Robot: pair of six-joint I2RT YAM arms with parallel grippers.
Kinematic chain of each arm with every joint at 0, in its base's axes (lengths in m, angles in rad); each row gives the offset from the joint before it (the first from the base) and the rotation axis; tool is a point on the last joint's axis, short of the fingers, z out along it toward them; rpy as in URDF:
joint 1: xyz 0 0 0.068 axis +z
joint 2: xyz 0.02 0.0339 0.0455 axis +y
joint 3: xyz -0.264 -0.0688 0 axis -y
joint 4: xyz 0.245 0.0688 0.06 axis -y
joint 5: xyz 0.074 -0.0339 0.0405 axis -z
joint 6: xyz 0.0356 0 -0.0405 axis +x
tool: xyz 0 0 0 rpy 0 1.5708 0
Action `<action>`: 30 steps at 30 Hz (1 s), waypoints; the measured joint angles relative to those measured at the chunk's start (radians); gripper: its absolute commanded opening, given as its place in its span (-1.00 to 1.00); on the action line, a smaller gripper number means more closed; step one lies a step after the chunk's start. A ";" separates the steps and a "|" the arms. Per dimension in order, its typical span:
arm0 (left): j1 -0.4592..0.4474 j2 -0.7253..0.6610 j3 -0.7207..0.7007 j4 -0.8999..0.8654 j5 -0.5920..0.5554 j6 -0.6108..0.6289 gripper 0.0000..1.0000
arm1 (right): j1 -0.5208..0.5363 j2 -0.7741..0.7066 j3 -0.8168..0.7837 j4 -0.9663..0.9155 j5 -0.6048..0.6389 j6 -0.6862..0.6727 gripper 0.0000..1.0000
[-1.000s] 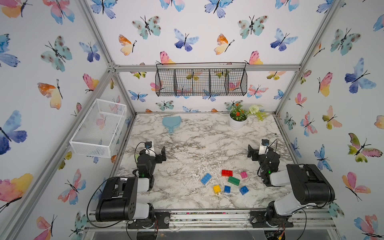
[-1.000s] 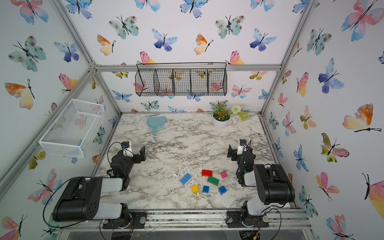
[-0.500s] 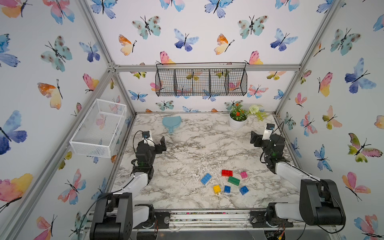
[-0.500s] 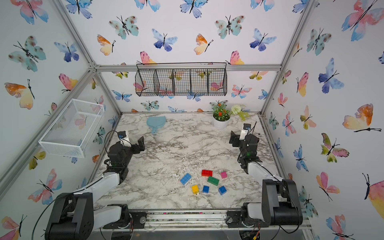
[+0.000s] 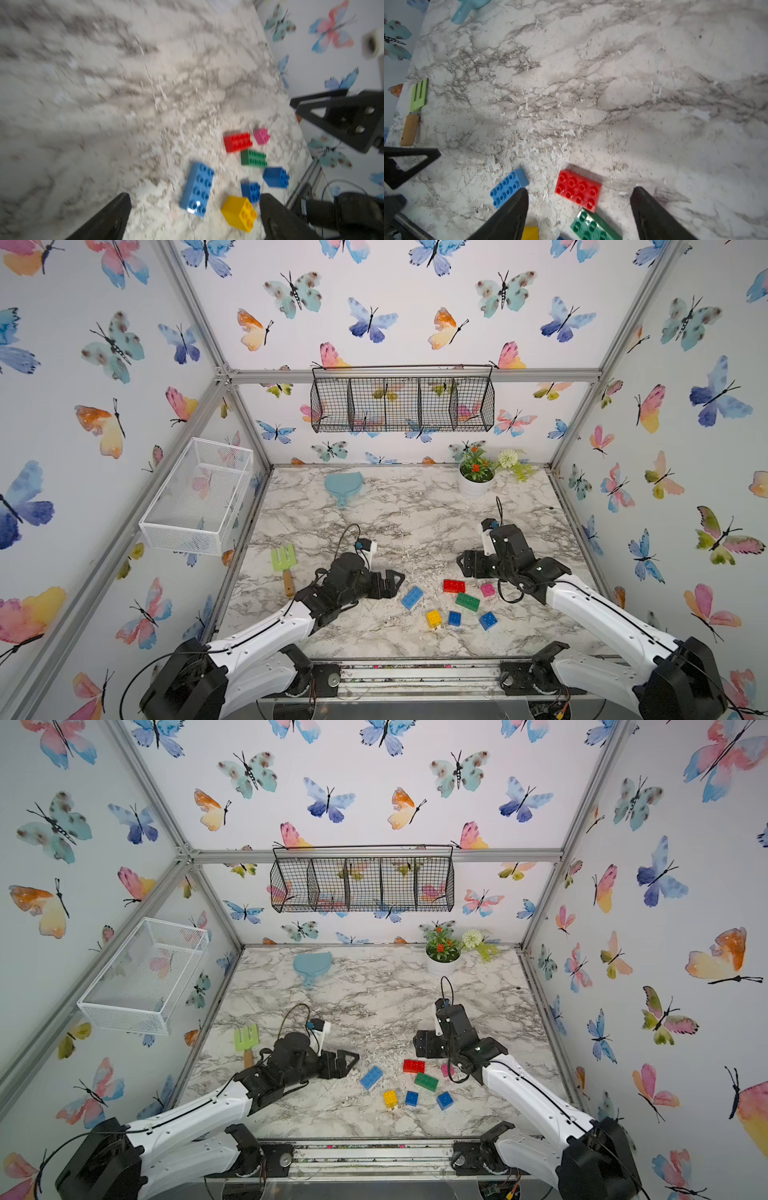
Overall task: Assemble a spoon with lego
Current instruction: Pick up the lego brick from the center of the board.
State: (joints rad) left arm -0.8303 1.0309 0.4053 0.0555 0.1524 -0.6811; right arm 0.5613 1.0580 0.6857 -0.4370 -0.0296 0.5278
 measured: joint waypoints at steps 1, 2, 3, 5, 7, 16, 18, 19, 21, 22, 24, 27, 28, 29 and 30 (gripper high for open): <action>-0.063 -0.006 -0.006 -0.017 -0.021 -0.026 0.97 | 0.010 -0.023 -0.013 -0.035 0.009 0.025 0.61; -0.111 -0.012 -0.007 -0.027 -0.034 -0.046 0.97 | 0.019 -0.035 -0.020 -0.062 0.015 0.044 0.61; -0.178 -0.021 -0.002 -0.037 -0.060 -0.080 0.97 | 0.030 -0.046 -0.025 -0.095 0.025 0.066 0.60; -0.262 -0.032 0.008 -0.042 -0.089 -0.122 0.97 | 0.057 -0.055 -0.025 -0.150 0.046 0.104 0.58; -0.312 -0.039 0.012 -0.039 -0.114 -0.158 0.97 | 0.087 -0.060 -0.025 -0.196 0.062 0.134 0.54; -0.403 -0.010 -0.029 0.022 -0.124 -0.252 0.72 | 0.177 -0.051 -0.023 -0.378 0.100 0.200 0.21; -0.408 0.007 -0.028 0.046 -0.107 -0.259 0.54 | 0.192 -0.038 -0.023 -0.407 0.108 0.209 0.20; -0.409 0.014 -0.027 0.059 -0.098 -0.258 0.49 | 0.201 -0.030 -0.023 -0.417 0.112 0.212 0.19; -0.410 0.036 -0.027 0.083 -0.076 -0.261 0.35 | 0.215 -0.012 -0.023 -0.433 0.121 0.215 0.19; -0.410 0.046 -0.027 0.091 -0.066 -0.261 0.31 | 0.219 -0.004 -0.022 -0.440 0.126 0.216 0.18; -0.415 0.082 -0.021 0.108 -0.042 -0.261 0.21 | 0.224 0.023 -0.019 -0.456 0.138 0.216 0.17; -0.434 0.144 0.001 0.123 -0.010 -0.257 0.13 | 0.227 0.061 -0.011 -0.469 0.146 0.213 0.13; -0.441 0.164 0.011 0.129 0.000 -0.257 0.12 | 0.228 0.068 -0.009 -0.469 0.148 0.213 0.12; -0.445 0.179 0.018 0.135 0.009 -0.257 0.12 | 0.230 0.074 -0.007 -0.469 0.150 0.212 0.11; -0.449 0.196 0.025 0.144 0.017 -0.257 0.09 | 0.230 0.078 -0.006 -0.469 0.151 0.211 0.10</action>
State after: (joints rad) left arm -1.2797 1.2274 0.4305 0.1997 0.1692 -0.9382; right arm 0.7918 1.1358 0.6796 -0.9062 0.1215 0.7391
